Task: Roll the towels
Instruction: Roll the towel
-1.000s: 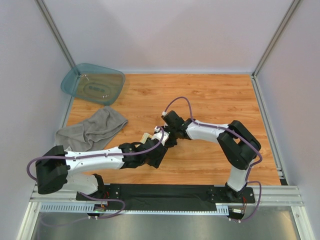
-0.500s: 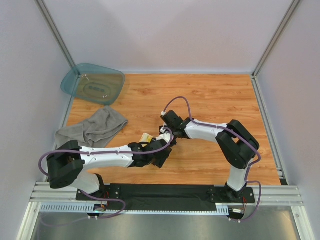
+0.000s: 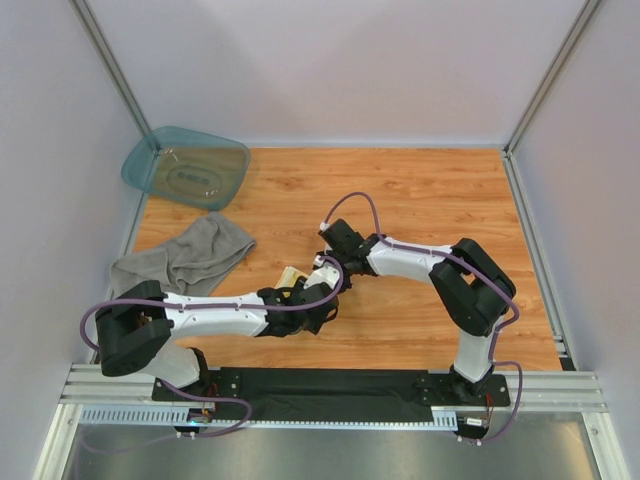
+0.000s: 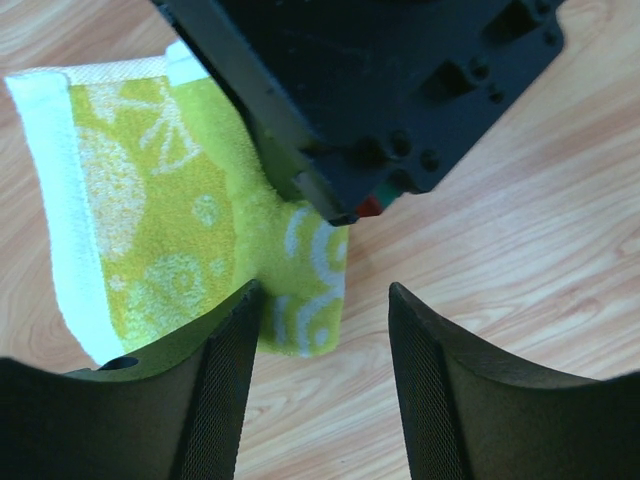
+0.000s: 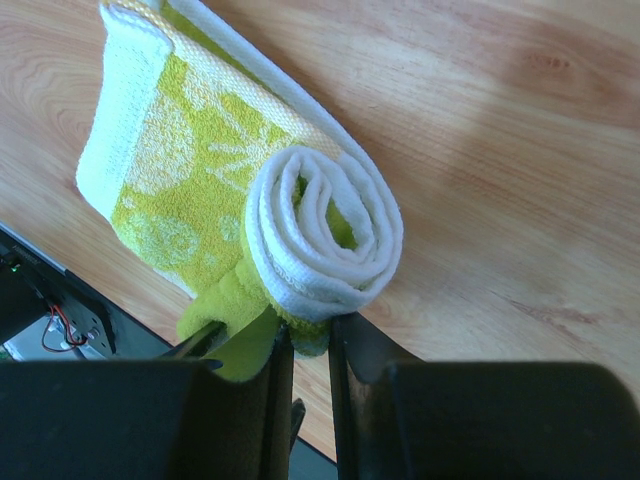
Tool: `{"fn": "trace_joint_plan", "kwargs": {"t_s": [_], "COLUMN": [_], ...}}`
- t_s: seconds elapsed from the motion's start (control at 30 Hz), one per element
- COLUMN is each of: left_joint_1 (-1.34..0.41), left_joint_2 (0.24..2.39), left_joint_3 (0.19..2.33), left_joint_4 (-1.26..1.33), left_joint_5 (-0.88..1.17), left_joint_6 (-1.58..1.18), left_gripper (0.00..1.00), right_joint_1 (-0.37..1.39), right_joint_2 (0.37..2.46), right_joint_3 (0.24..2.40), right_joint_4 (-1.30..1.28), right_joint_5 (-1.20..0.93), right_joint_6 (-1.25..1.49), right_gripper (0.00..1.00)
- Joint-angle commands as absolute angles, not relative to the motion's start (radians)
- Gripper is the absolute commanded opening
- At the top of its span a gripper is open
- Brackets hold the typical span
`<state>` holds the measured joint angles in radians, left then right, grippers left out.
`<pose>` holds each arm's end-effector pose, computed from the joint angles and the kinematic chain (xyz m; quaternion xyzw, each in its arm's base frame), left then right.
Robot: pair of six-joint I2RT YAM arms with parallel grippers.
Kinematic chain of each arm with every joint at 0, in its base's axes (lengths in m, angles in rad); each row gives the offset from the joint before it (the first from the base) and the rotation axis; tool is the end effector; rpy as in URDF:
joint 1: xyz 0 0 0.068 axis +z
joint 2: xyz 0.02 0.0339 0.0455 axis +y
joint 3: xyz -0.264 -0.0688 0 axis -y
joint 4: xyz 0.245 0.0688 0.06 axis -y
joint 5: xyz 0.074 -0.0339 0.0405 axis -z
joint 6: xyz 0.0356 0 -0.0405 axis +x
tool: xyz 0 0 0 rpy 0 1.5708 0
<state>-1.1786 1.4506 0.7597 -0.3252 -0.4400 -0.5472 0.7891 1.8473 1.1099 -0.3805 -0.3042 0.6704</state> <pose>0.1177 -0.2449 0.1754 0.2346 0.9108 -0.0665 0.3332 0.2468 0.2637 0.1501 -0.0911 0.9595 0.2580 0.0670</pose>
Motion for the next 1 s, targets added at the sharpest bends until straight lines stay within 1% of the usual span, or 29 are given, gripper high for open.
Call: {"fn": "trace_joint_plan", "kwargs": {"t_s": [0.0,0.27,0.4,0.47,0.63,0.73,0.97], "left_joint_1": [-1.183,-1.184,-1.198,-1.207,-1.267,-1.296,-1.315], "left_joint_2": [1.453,1.443,1.436,1.422,1.417,1.439,1.545], "left_joint_3": [0.732,0.658,0.658,0.684,0.807,0.868,0.925], "left_joint_4": [-0.385,-0.318,-0.325,-0.365,-0.491,-0.544,-0.528], "left_joint_5": [-0.506,-0.454,-0.471,-0.495,-0.612,-0.656,-0.664], "left_joint_6": [-0.574,-0.584,-0.589,-0.586,-0.577,-0.563,-0.535], "left_gripper": [0.60,0.57,0.57,0.57,0.65,0.66,0.62], "right_joint_1": [0.796,0.798,0.798,0.798,0.798,0.799,0.798], "right_joint_2": [1.890,1.899,1.911,1.916,1.921,1.921,1.922], "right_joint_3": [1.121,1.160,1.172,1.180,1.184,1.184,1.192], "right_joint_4": [-0.452,-0.483,-0.491,-0.492,-0.497,-0.500,-0.500], "right_joint_5": [-0.265,-0.262,-0.267,-0.268,-0.270,-0.271,-0.279], "right_joint_6": [0.630,0.620,0.621,0.621,0.623,0.624,0.629], "right_gripper": [0.13,0.15,0.15,0.15,0.15,0.15,0.14]}}
